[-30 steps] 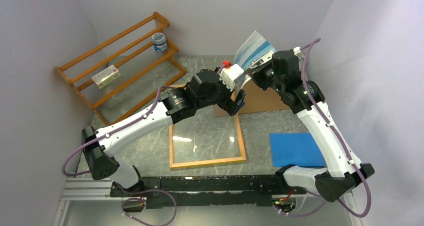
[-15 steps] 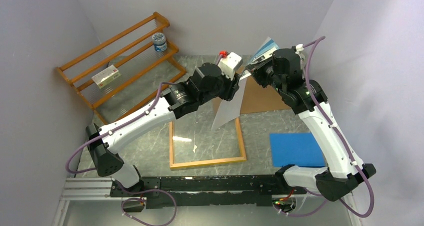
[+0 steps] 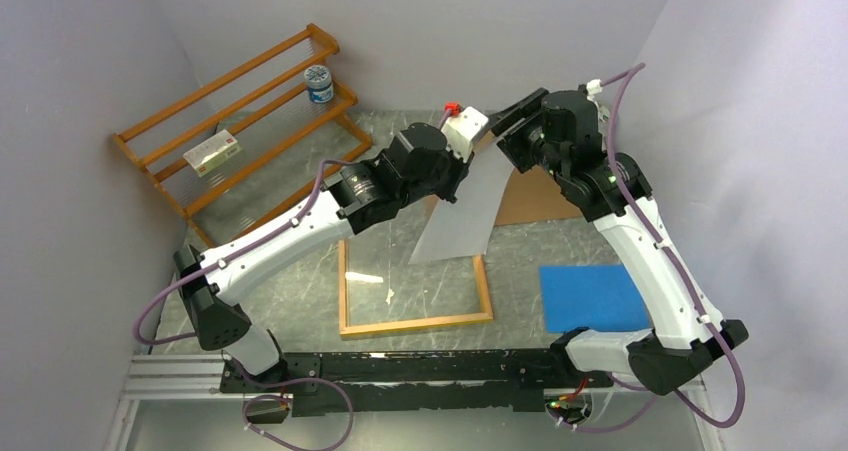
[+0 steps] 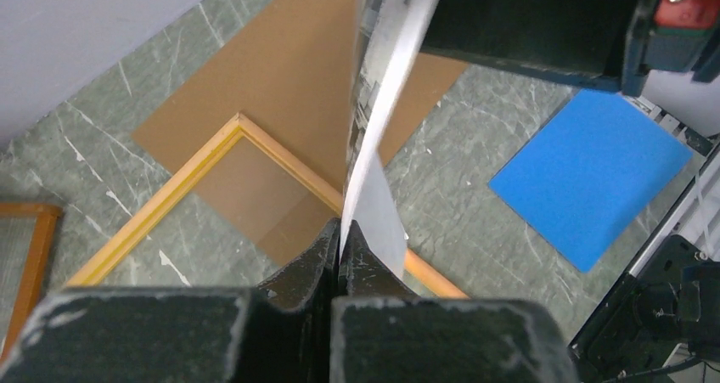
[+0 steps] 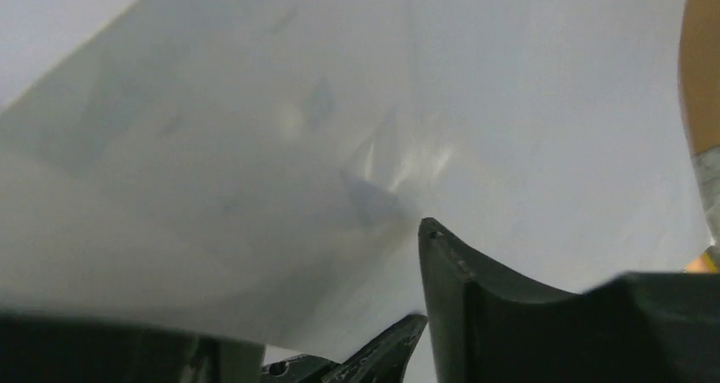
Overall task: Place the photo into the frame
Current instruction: Turn over the photo from the photo frame.
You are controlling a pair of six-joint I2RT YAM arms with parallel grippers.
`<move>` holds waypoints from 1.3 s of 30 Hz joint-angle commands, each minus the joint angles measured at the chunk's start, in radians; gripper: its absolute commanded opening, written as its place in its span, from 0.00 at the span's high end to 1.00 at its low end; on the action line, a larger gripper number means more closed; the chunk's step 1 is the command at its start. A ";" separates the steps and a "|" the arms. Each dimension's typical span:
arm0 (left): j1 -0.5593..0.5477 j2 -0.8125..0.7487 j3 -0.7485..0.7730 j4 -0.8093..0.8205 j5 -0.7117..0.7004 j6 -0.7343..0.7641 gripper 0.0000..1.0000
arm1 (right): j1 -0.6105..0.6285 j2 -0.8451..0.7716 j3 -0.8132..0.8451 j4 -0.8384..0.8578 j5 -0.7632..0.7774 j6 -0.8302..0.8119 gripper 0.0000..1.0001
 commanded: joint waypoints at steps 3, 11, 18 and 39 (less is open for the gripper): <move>0.023 -0.003 0.077 -0.066 0.065 -0.041 0.97 | -0.003 -0.027 0.071 0.052 0.062 -0.130 0.15; 0.294 -0.070 -0.057 -0.108 0.304 -0.295 0.97 | -0.036 -0.127 0.002 0.125 0.176 -0.194 0.10; 0.521 -0.193 -0.343 -0.122 0.442 -0.447 0.97 | -0.044 -0.149 -0.043 0.108 0.228 -0.194 0.12; 0.645 -0.105 -0.689 0.095 0.635 -0.566 0.97 | -0.086 -0.093 -0.222 0.101 0.113 -0.183 0.15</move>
